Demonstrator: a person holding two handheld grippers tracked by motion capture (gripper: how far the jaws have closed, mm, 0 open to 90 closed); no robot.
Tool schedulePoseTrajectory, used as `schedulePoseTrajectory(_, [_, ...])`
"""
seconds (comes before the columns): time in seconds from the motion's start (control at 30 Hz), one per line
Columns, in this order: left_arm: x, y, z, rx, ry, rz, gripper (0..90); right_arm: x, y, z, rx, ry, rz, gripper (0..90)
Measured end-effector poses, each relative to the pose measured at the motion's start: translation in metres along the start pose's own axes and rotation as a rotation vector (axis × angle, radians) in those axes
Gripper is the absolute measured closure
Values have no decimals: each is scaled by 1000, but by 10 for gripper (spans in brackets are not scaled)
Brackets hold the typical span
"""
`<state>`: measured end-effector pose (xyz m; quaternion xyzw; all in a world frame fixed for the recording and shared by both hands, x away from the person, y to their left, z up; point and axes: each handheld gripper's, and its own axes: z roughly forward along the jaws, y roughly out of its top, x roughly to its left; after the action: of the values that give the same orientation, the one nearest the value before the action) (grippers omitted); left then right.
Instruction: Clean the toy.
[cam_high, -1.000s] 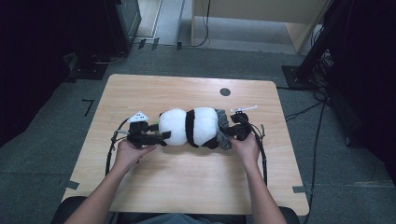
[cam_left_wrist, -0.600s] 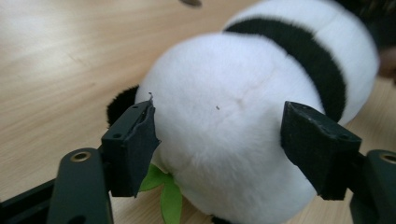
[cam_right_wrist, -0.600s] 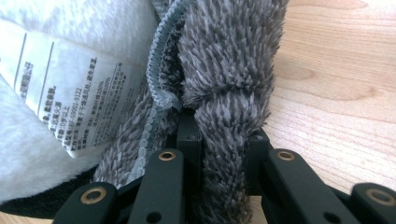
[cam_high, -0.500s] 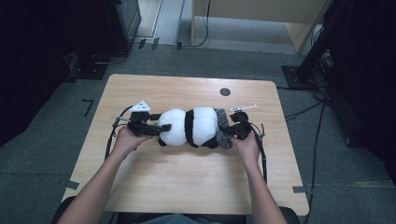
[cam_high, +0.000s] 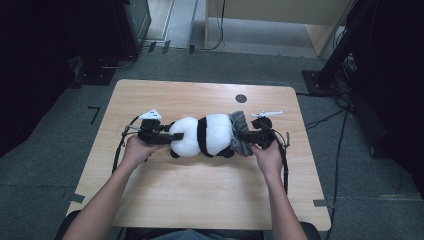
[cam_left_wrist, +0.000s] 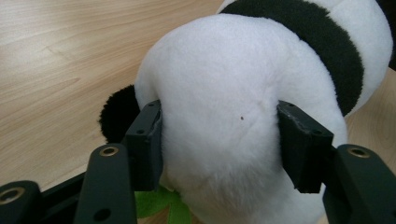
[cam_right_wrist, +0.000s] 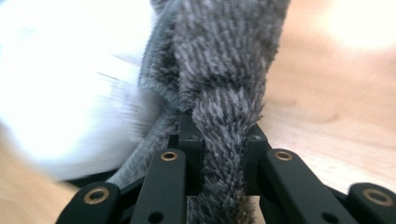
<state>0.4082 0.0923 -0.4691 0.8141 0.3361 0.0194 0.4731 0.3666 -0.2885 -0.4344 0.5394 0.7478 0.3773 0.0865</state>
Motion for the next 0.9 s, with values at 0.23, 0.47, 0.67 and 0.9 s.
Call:
schedulePoseTrajectory(0.23, [-3,1,-2,10,11,-11,428,59,10,-36,-94,98,-155,770])
schedulePoseTrajectory(0.47, [-4,1,-2,10,10,-8,427,113,8,-18,-75,269,-250,768])
schedulePoseTrajectory(0.67, [-3,2,-2,6,6,-9,428,142,1,11,-15,395,-312,764])
schedulePoseTrajectory(0.9, [-3,2,-2,5,5,-14,427,151,-13,58,31,452,-339,754])
